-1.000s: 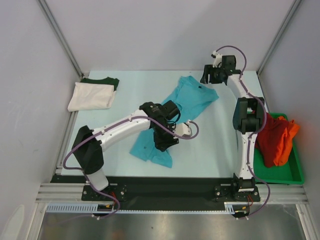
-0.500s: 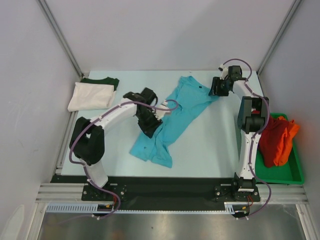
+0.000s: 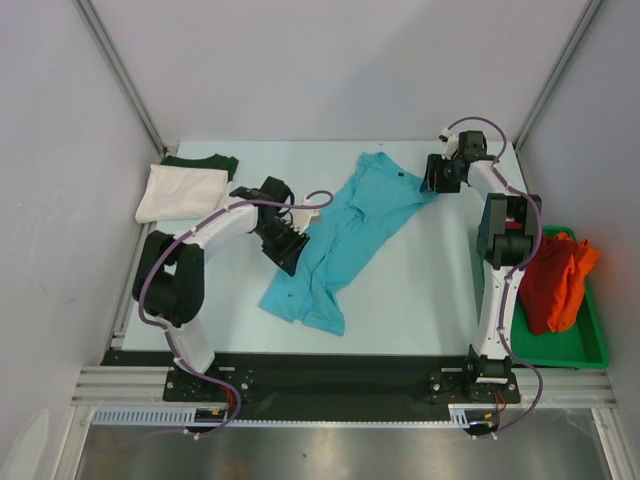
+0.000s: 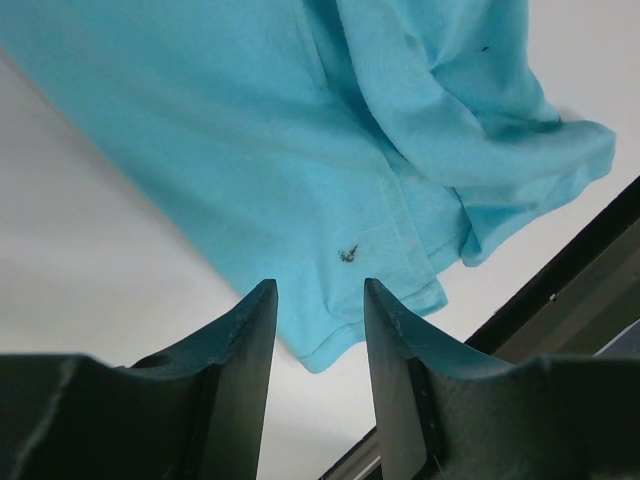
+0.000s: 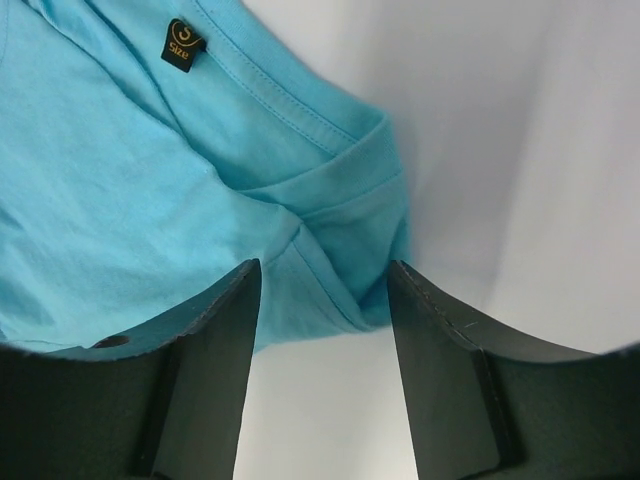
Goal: Fold and stack the t-shirts
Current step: Fold the tshirt
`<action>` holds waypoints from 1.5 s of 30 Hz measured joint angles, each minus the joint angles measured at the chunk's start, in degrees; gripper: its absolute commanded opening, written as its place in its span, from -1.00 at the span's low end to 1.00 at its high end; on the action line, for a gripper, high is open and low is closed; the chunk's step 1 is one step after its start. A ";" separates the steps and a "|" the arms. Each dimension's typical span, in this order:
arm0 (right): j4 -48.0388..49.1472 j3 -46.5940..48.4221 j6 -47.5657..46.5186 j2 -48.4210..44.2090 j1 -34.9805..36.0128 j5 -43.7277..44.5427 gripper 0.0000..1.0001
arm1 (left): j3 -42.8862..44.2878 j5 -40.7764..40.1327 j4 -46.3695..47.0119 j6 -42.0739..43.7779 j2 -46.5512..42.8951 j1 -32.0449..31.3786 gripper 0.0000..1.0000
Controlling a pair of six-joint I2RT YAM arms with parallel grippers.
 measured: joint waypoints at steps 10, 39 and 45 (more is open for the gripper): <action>-0.26 -1.88 -1.01 -1.60 -1.16 0.63 0.11 | -4.52 -0.09 1.62 0.63 2.60 3.08 -0.12; 3.15 27.32 -1.88 18.80 0.37 0.76 -0.92 | -10.38 -3.91 3.72 0.59 -0.70 3.74 -0.11; 5.84 31.47 -1.88 21.62 1.05 1.31 -0.93 | -9.42 -3.87 2.84 0.52 -0.70 3.74 -0.06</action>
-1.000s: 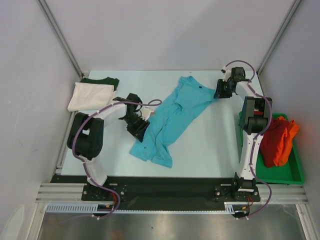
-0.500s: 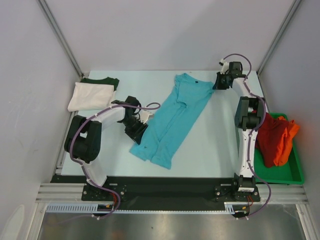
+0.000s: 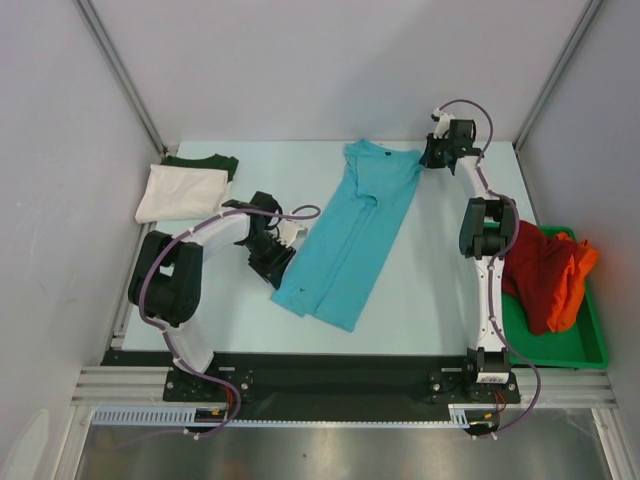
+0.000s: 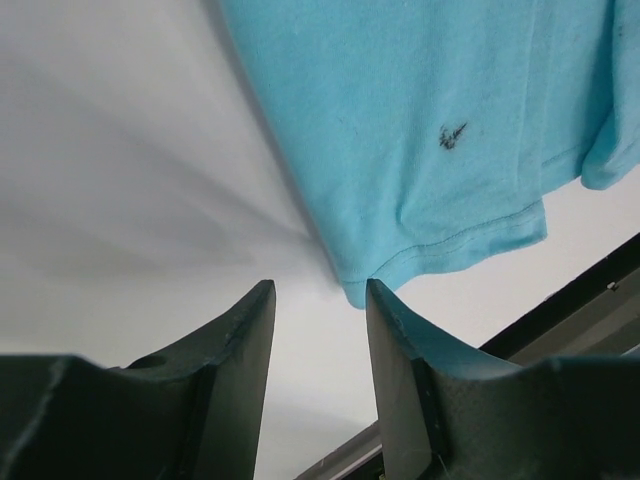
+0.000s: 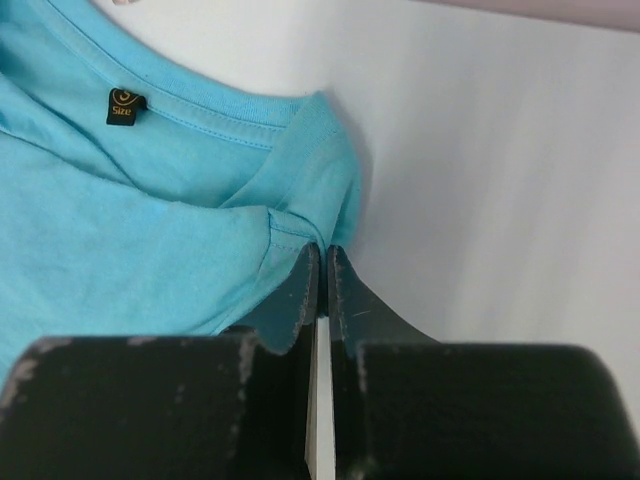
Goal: Fold and stack the t-shirts
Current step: Fold the tshirt
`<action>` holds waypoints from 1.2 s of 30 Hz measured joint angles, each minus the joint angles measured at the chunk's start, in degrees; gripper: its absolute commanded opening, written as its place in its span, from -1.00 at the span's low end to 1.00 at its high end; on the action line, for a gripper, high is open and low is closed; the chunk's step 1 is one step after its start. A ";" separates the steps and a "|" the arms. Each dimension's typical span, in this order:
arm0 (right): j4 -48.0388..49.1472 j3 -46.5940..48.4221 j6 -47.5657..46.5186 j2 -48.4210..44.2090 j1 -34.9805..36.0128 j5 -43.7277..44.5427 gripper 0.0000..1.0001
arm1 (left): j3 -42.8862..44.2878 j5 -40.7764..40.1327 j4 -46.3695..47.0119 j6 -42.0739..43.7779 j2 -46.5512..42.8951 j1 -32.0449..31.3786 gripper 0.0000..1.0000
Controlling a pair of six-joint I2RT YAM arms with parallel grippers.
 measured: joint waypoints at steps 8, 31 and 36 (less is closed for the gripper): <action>2.43 3.15 0.76 2.56 0.42 -0.02 -0.94 | 2.12 5.64 -2.19 -0.09 2.47 0.00 -0.03; 1.77 -26.47 10.21 -22.18 -5.22 -2.73 0.36 | 5.51 16.15 -5.42 -0.11 10.16 0.00 -0.05; 2.54 -58.29 15.91 -48.37 -4.09 -12.20 0.24 | 5.53 16.57 -5.14 -0.61 10.19 0.00 -0.05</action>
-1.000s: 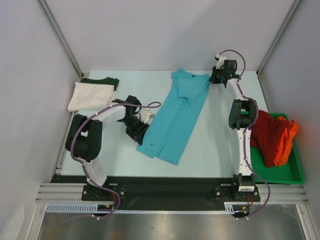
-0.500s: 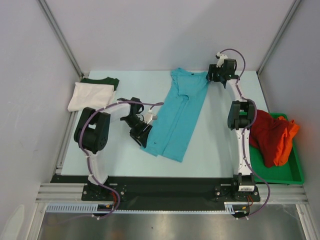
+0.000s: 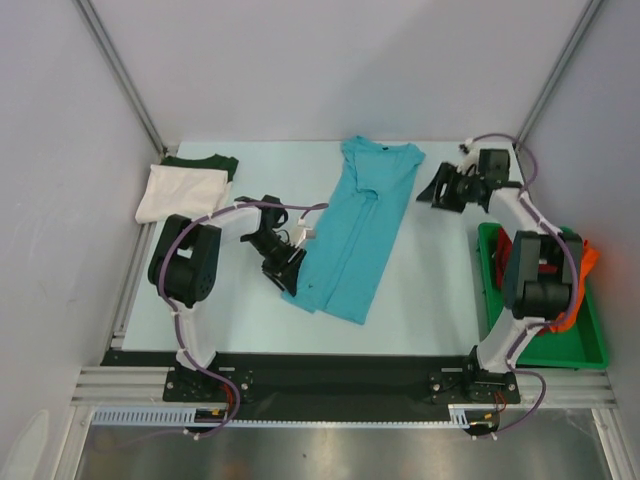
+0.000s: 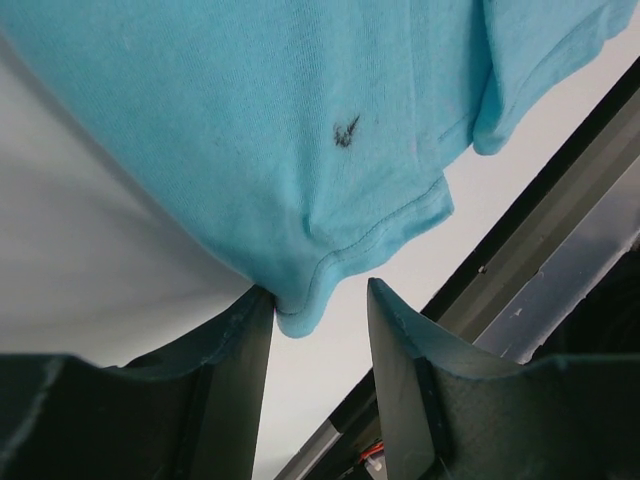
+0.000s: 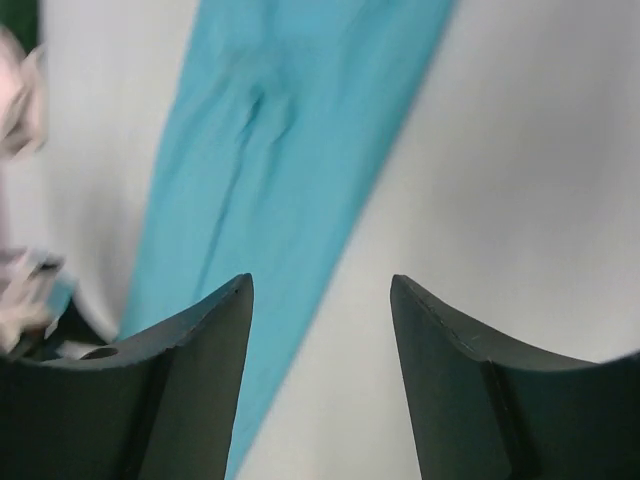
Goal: Fold and stack the t-shirts
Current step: Fold the tshirt
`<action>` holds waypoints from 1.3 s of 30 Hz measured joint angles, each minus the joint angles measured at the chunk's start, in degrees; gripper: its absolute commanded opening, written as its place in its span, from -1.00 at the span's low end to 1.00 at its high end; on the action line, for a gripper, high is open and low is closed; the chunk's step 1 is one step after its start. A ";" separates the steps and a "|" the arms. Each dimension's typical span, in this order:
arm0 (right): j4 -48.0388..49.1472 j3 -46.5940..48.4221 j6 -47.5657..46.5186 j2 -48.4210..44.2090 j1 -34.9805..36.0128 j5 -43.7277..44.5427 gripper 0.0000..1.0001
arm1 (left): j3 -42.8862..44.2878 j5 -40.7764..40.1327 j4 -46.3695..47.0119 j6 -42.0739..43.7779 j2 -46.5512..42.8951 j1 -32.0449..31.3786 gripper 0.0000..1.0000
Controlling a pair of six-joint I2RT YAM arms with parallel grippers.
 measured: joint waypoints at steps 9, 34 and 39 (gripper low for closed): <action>4.46 -36.65 12.98 -14.82 14.05 -7.58 0.15 | 0.02 1.31 0.83 -2.34 0.24 0.00 -0.08; 10.38 -47.12 27.98 -18.97 30.12 -6.56 0.18 | -4.46 -2.75 4.26 -8.94 -1.70 0.15 -0.24; 10.62 -46.34 28.79 -18.10 31.19 -6.32 0.17 | -5.18 -3.54 4.00 -9.57 -2.01 0.15 -0.27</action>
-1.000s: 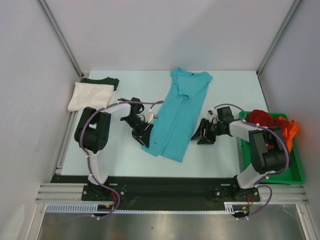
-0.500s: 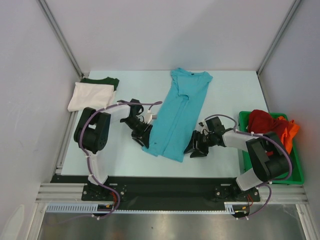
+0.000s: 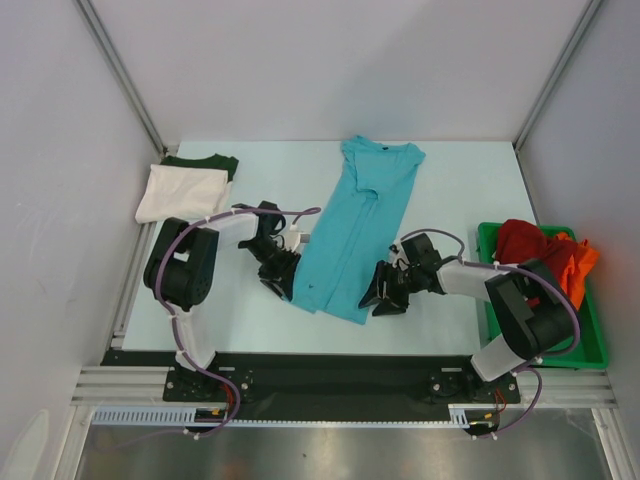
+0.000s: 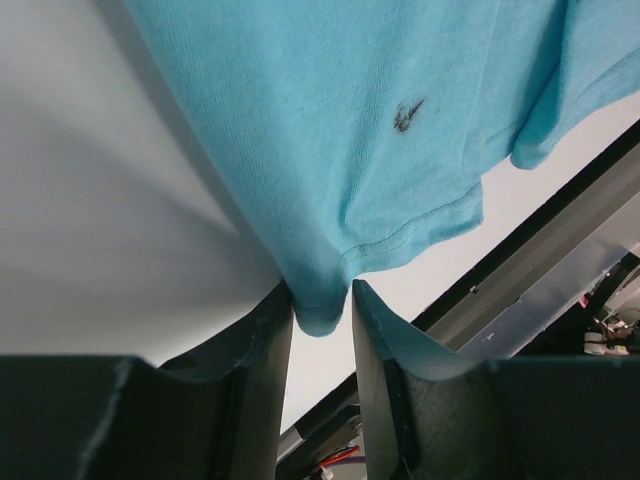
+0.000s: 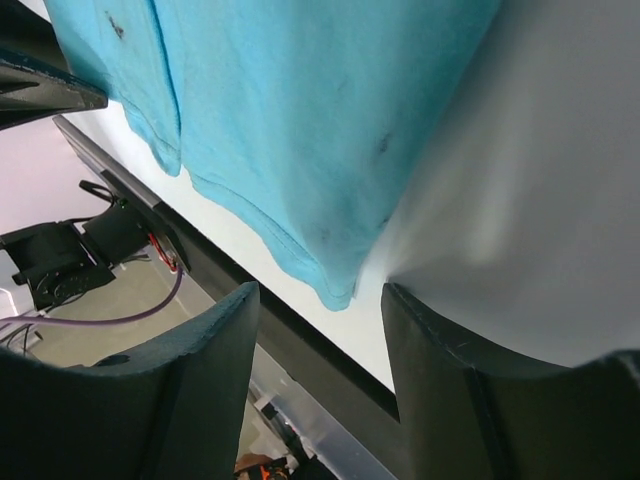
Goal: Fold and stack the t-shirts
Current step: Fold the tshirt
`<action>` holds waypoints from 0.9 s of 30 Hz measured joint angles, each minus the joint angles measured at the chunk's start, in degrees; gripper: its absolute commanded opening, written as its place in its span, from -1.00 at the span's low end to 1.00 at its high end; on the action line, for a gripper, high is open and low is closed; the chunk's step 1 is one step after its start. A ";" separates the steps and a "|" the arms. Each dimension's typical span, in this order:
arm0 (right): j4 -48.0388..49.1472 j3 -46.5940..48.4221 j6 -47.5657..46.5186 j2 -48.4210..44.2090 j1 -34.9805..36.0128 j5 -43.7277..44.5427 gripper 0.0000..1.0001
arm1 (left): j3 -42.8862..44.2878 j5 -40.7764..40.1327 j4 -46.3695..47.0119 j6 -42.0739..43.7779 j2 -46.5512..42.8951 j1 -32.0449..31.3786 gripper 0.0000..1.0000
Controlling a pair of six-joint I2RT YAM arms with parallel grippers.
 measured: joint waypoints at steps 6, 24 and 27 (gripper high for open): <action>-0.33 1.64 0.44 1.68 1.95 0.46 0.13 | -0.07 -0.09 0.00 -0.26 -0.02 0.00 -0.32; -2.36 1.66 -1.97 2.23 2.80 2.91 -1.00 | -0.07 0.42 0.11 0.37 0.24 0.02 -0.99; -5.18 1.75 -4.44 -1.27 1.29 3.02 -1.00 | -0.09 0.48 0.57 0.44 -1.62 0.02 -0.99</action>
